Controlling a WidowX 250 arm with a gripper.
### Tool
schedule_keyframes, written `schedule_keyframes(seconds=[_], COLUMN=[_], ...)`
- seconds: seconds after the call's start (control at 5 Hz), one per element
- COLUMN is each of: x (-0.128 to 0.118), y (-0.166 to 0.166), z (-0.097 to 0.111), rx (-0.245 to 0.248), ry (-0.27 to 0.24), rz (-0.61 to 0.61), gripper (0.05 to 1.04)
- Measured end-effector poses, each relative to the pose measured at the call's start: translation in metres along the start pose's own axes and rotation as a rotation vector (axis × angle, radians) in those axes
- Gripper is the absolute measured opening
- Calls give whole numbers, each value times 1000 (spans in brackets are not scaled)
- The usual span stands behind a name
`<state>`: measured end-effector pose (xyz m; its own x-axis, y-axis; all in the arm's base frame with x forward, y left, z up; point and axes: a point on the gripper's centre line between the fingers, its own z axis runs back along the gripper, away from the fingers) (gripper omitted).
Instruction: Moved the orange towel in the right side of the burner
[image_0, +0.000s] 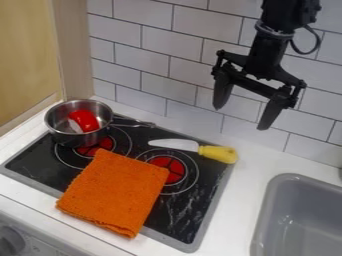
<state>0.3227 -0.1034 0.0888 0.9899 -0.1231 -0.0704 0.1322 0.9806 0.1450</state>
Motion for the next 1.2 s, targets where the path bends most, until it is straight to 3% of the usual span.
schedule_keyframes(seconds=[0.4, 0.6, 0.8, 1.0, 1.2], x=[-33, -58, -90, -114, -124], y=[13, 41, 72, 95, 95], z=[-37, -35, -46, -58, -73], rx=[62, 51, 49, -19, -57], ry=[156, 184, 215, 169, 121], rz=[12, 72, 133, 158, 108], gripper=[1000, 1000, 1000, 1000, 1000])
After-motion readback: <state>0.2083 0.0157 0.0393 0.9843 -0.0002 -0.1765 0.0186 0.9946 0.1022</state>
